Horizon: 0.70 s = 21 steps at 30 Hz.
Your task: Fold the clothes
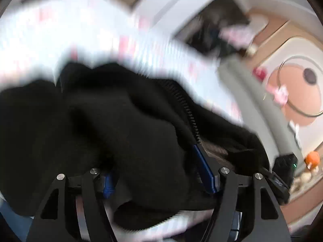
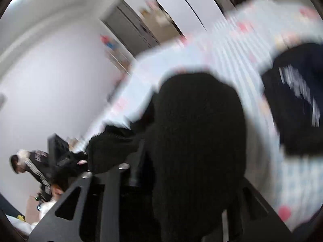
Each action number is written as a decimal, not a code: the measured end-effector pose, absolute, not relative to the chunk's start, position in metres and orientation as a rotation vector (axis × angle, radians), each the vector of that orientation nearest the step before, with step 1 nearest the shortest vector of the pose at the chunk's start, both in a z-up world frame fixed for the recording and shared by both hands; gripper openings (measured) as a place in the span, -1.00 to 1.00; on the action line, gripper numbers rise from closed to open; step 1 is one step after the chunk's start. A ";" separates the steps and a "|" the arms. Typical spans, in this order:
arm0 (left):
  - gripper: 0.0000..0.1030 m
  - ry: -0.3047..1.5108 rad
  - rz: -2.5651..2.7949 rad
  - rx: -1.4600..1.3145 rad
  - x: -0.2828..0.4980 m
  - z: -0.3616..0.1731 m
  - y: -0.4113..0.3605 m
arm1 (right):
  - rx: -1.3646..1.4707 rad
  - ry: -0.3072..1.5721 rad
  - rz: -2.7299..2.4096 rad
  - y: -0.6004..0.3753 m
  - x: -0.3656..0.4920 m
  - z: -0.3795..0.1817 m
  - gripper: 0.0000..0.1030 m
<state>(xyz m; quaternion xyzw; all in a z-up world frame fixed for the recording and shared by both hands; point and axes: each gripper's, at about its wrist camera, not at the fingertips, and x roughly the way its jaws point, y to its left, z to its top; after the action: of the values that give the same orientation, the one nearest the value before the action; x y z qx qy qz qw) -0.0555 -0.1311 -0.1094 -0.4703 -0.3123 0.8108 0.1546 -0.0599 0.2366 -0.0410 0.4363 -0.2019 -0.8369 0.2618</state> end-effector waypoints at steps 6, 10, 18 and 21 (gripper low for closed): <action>-0.62 -0.840 2.462 -1.365 -0.017 -0.122 -0.102 | 1.156 -0.569 -2.328 0.250 -0.034 -0.050 -0.89; -0.64 -0.840 2.516 -0.945 -0.001 -0.007 -0.118 | 0.818 -0.568 -2.299 0.268 -0.023 0.048 -0.89; -0.62 -0.791 2.587 -0.952 -0.019 0.065 -0.125 | 0.682 -0.555 -2.291 0.251 -0.010 0.090 -0.86; -0.63 -0.676 2.567 -1.385 -0.067 -0.006 -0.109 | 1.015 -0.583 -2.313 0.238 -0.072 0.031 -0.86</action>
<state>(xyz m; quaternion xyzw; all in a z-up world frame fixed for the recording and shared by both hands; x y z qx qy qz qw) -0.0670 -0.1088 -0.0056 -0.4614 -0.2252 0.8550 0.0736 -0.0723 0.2383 0.0306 0.3771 -0.2165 -0.8587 0.2713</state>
